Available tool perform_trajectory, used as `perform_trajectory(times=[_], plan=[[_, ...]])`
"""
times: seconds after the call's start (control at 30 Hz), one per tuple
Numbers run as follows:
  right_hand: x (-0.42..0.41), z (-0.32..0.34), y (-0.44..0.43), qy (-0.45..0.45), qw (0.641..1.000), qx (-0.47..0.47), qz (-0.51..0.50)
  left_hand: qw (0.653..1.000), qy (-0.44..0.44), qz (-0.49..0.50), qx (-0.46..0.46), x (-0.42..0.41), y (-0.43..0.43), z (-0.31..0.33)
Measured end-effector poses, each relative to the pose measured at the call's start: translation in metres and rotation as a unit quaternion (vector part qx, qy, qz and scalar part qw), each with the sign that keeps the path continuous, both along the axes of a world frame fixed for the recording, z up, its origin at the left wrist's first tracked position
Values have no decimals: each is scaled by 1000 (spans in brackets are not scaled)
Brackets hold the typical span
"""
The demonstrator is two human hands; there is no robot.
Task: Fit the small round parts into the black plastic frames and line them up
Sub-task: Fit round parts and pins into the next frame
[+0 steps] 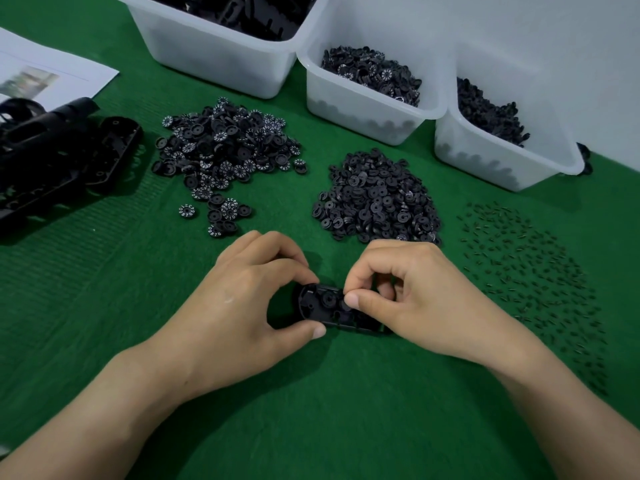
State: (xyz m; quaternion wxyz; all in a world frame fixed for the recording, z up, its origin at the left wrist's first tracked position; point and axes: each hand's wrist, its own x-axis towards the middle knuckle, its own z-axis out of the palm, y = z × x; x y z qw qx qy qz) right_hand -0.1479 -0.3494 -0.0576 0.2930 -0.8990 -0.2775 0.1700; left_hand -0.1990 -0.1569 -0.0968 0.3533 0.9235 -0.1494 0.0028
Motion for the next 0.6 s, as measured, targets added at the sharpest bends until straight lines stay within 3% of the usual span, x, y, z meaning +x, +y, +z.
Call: perform_trajectory(times=[0.6], plan=[[5, 3, -12, 13, 999, 24, -18, 1000, 3, 2, -3, 0, 0, 0]])
